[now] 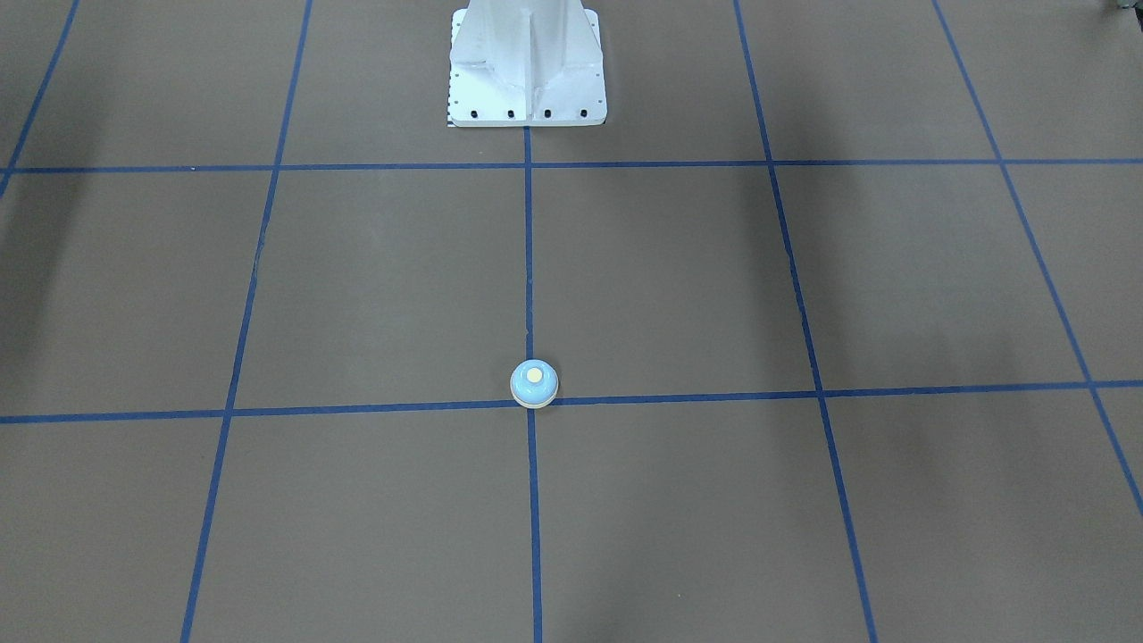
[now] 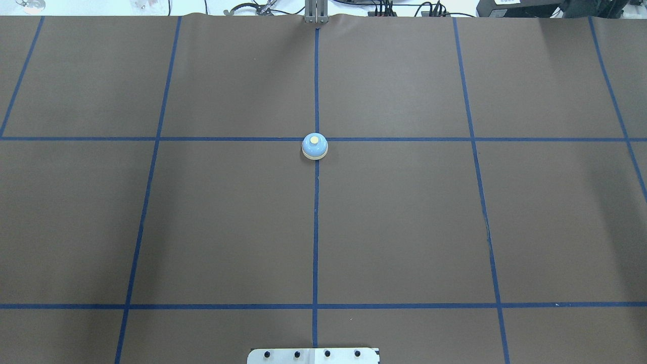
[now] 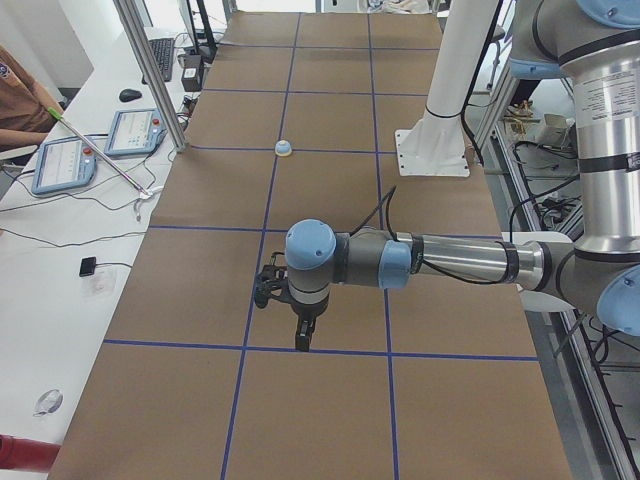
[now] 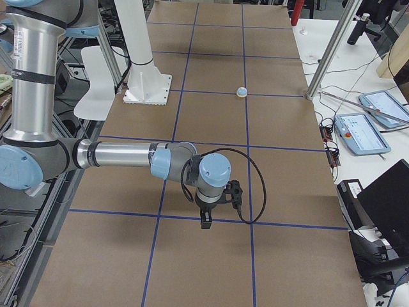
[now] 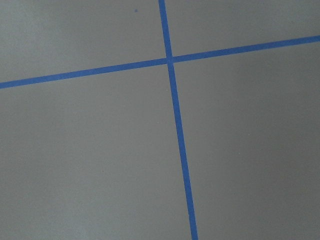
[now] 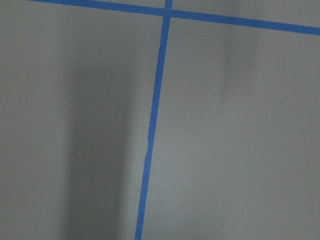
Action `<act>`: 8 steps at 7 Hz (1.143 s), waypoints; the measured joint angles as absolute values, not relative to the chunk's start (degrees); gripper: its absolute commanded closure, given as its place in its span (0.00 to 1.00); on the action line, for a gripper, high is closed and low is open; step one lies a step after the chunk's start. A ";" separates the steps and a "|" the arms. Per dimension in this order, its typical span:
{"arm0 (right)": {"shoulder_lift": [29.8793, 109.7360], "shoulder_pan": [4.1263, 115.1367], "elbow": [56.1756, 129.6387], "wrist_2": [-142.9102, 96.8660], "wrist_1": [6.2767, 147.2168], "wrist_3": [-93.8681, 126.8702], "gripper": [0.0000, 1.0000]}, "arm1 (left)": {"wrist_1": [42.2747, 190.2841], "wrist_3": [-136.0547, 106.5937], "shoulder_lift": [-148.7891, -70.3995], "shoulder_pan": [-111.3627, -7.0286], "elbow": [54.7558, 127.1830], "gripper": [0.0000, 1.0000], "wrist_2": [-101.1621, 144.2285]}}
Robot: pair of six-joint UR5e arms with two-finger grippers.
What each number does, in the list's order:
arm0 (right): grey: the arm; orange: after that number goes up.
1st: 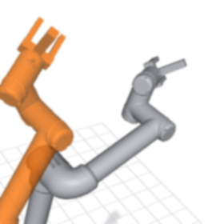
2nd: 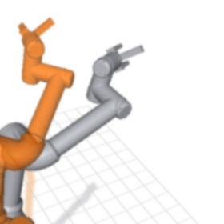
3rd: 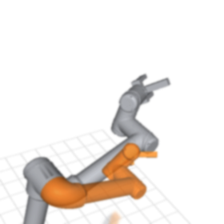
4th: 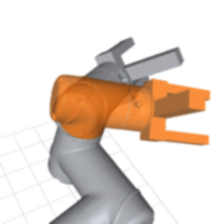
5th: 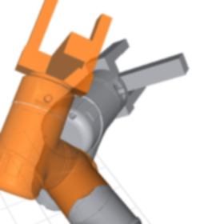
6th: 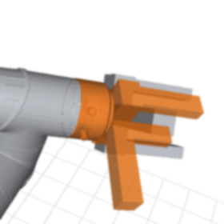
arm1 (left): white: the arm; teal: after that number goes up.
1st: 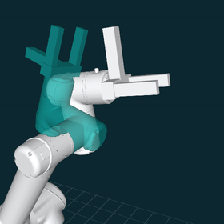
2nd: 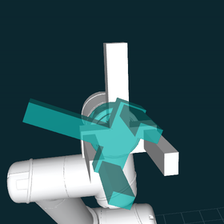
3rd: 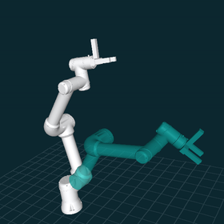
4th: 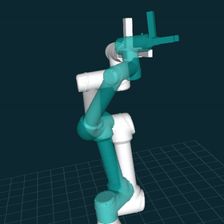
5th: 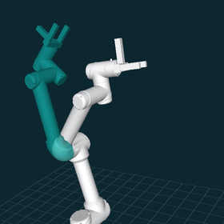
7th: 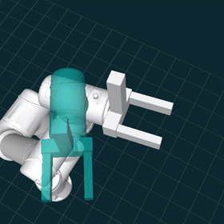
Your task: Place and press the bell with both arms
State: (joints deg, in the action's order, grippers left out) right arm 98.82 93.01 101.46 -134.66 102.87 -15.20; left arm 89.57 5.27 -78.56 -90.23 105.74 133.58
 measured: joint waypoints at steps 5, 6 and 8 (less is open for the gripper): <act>99.13 92.44 101.86 -134.73 96.90 -8.17 0.00 | 89.56 5.27 -78.66 -90.35 105.69 0.00 133.60; 99.08 91.61 102.03 -134.91 96.70 -7.75 0.00 | 89.56 5.27 -78.69 -90.35 105.67 0.00 133.59; 98.85 89.99 102.80 -135.99 96.55 -5.50 0.00 | 89.56 5.27 -78.77 -90.35 105.65 0.00 133.58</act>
State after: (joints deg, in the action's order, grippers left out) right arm 98.85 89.99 102.80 -135.99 96.55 -5.50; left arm 89.56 5.27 -78.77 -90.35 105.65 133.58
